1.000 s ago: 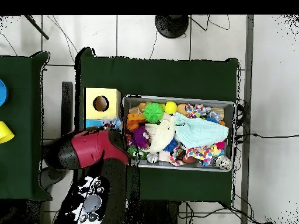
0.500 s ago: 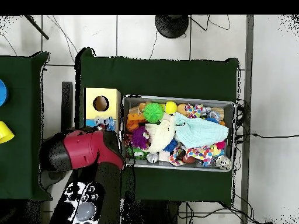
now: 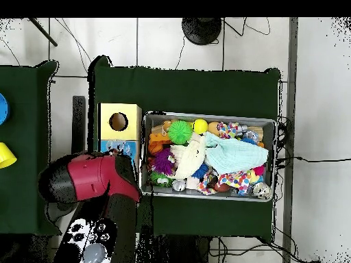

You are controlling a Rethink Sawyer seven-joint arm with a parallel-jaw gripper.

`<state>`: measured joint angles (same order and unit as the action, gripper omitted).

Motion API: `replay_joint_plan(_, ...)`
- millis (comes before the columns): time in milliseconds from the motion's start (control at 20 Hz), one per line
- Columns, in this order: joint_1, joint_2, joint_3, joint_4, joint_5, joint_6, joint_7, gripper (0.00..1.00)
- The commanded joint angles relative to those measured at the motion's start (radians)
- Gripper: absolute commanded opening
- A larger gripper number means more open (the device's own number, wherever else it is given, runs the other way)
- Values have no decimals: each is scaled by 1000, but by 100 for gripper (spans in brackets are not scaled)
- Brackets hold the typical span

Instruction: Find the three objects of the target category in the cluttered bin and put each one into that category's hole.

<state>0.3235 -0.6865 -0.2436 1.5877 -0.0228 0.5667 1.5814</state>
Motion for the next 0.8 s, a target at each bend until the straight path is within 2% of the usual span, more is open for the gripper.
replay_joint_plan(50,-10,12,3,10,33,95,228,0)
replay_joint_plan(250,-6,18,-2,19,26,75,225,0)
replay_joint_plan(500,4,6,6,79,33,12,242,0)
replay_joint_plan(800,11,-9,17,125,51,-8,256,0)
